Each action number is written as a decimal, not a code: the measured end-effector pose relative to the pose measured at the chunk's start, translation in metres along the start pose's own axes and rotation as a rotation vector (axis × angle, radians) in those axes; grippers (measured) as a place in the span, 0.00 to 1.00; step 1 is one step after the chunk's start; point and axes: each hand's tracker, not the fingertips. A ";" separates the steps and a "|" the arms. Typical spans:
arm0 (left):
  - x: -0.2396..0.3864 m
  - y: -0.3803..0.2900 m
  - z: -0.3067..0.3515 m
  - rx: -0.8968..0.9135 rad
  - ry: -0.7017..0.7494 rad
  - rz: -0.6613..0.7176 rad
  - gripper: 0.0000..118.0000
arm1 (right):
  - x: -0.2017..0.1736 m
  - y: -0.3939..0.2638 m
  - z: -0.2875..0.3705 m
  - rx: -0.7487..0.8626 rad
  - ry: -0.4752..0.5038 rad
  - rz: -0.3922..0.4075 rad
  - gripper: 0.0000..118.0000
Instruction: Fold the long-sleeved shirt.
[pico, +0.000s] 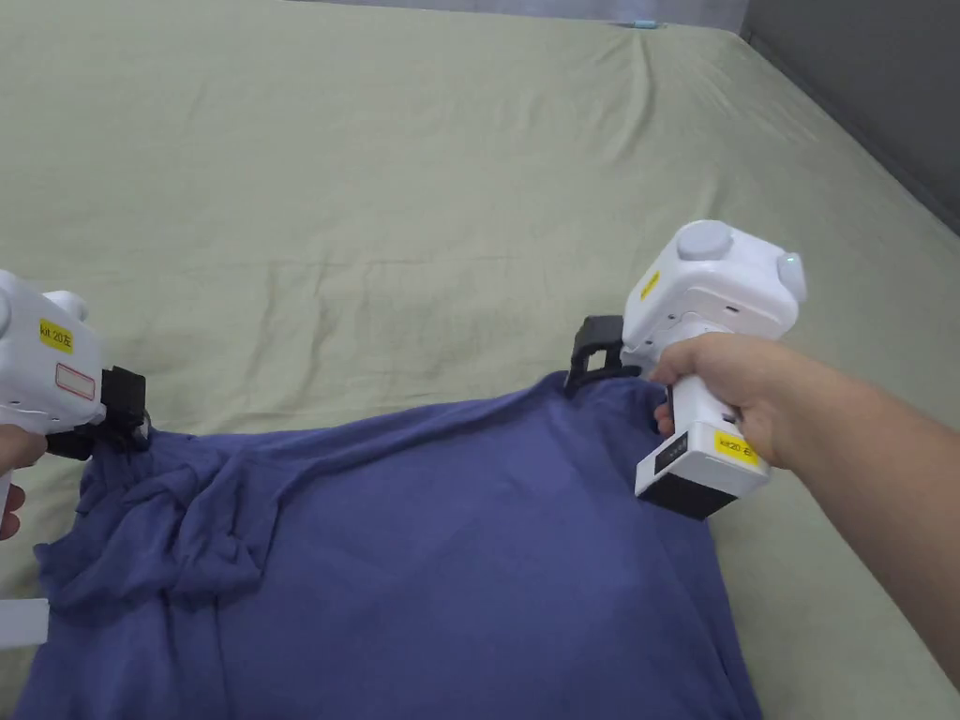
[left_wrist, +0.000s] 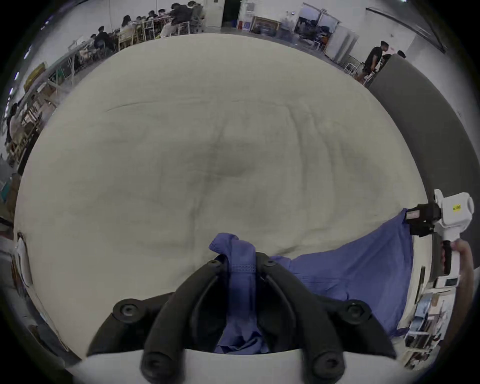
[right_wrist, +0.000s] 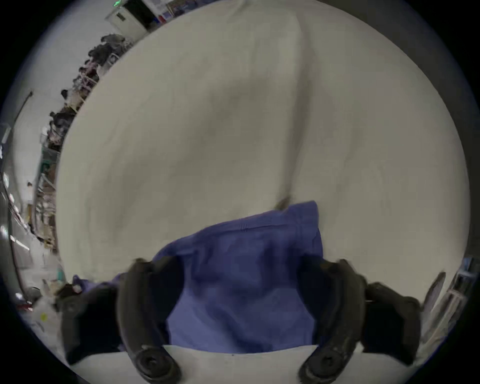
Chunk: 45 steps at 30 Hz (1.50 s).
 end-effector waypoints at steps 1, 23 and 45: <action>-0.002 0.001 -0.002 -0.005 -0.001 0.004 0.09 | -0.007 -0.005 -0.001 0.019 -0.080 0.056 0.69; -0.010 -0.129 0.124 0.017 -0.104 -0.180 0.09 | 0.062 -0.210 0.131 0.196 0.038 0.674 0.00; -0.016 -0.221 0.073 -0.127 -0.026 -0.278 0.09 | 0.102 -0.272 0.044 -0.015 0.016 0.577 0.00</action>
